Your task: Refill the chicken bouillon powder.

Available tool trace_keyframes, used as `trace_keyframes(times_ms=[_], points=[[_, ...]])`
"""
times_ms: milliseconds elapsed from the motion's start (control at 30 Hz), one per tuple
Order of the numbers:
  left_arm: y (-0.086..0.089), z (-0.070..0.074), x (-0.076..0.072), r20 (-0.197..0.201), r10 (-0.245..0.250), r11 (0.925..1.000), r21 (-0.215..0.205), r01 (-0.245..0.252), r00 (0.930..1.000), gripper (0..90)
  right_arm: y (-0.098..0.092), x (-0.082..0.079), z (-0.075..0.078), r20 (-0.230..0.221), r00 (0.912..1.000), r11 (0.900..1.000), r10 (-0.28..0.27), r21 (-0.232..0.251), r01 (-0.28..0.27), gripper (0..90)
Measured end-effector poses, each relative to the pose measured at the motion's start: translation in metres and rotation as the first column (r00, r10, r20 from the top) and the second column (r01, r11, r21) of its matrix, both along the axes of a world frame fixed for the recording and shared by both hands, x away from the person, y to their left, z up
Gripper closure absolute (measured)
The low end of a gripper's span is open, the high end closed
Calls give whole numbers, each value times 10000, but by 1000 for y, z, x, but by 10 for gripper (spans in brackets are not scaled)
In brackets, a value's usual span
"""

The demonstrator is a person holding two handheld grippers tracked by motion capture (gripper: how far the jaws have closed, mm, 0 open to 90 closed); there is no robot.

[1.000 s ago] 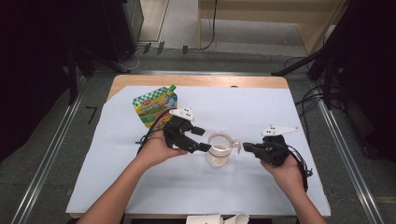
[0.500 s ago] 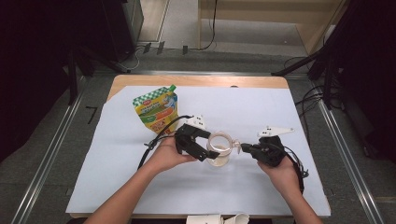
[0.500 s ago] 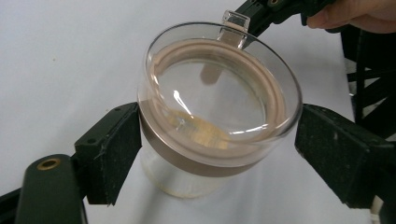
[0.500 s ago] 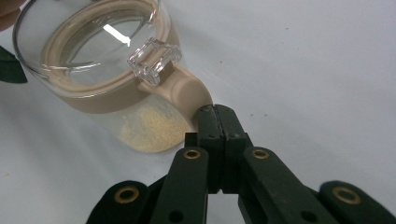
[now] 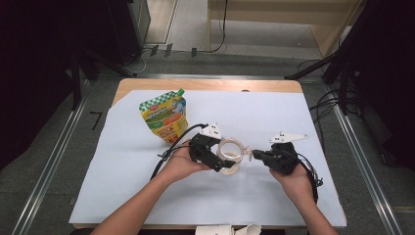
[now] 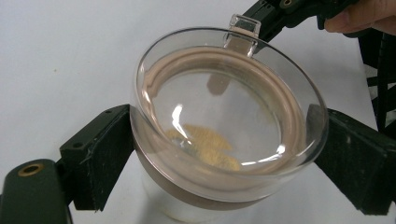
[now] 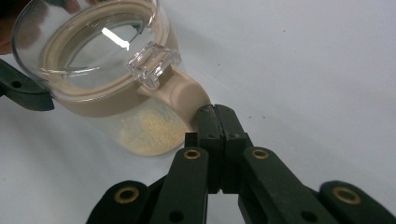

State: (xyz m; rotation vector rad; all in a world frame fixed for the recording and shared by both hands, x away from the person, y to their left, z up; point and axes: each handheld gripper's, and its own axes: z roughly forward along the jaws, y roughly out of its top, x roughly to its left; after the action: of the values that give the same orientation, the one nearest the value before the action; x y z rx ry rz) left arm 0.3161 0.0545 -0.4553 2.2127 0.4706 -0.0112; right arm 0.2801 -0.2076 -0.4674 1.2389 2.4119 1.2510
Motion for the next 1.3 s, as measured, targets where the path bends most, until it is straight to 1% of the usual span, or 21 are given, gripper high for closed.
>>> trace_keyframes(times_ms=[133, 433, 600, 700, 800, 900, 967, 1000, 1133, 1167, 1200, 1233, 1267, 1300], points=[[1, 3, 0, -40, 38, 10000, -52, -38, 10000, 97, 0, 0, 0, 18, 10000, 10000, 1, 12, -1, 900], [3, 10, 1, 67, 87, 9997, -213, -85, 9999, 102, 1, -1, 1, 23, 10000, 10000, 26, 88, -26, 900], [1, 13, 0, 116, 106, 9999, -83, -105, 9999, 102, 1, -2, 1, 20, 10000, 10000, 24, 66, -24, 900], [-1, 17, -1, 260, 41, 10000, 42, -42, 9997, 101, 1, -2, 1, 31, 10000, 10000, 43, 1, -43, 900], [-2, 18, -1, 246, 52, 10000, 47, -54, 9997, 101, 1, -1, 1, 49, 10000, 10000, 42, -1, -42, 900], [-3, 21, -2, 302, 16, 9997, 231, -23, 9995, 101, 1, -2, 1, 25, 10000, 10000, 29, -1, -29, 900], [-4, 22, -2, 366, -6, 9998, 219, -2, 9993, 101, 1, -2, 1, 19, 10000, 10000, 39, 5, -39, 900], [-4, 23, -2, 327, -20, 9997, 253, 12, 9995, 101, 1, -2, 1, 24, 10000, 10000, 48, 7, -48, 900], [-4, 24, -1, 270, -8, 9999, 134, 4, 9996, 101, 1, -1, 1, 12, 10000, 10000, 34, 35, -34, 900], [-4, 25, -1, 302, -54, 9999, 165, 49, 9995, 100, 1, -2, 1, 10, 10000, 10000, 38, 37, -39, 900], [-4, 25, -1, 281, -78, 9999, 83, 76, 9996, 108, 1, -2, 1, 9, 10000, 10000, 46, 40, -46, 900], [-5, 27, -2, 197, -118, 9999, -68, 120, 9997, 134, 1, -2, 1, 8, 10000, 10000, 50, 48, -50, 900], [-6, 28, -2, 223, -148, 9998, -111, 150, 9996, 138, 1, -2, 1, 19, 10000, 10000, 74, 31, -74, 900], [-7, 31, -2, 309, -142, 9999, -43, 143, 9994, 139, 1, -2, 1, 40, 10000, 10000, 81, 12, -81, 900]])
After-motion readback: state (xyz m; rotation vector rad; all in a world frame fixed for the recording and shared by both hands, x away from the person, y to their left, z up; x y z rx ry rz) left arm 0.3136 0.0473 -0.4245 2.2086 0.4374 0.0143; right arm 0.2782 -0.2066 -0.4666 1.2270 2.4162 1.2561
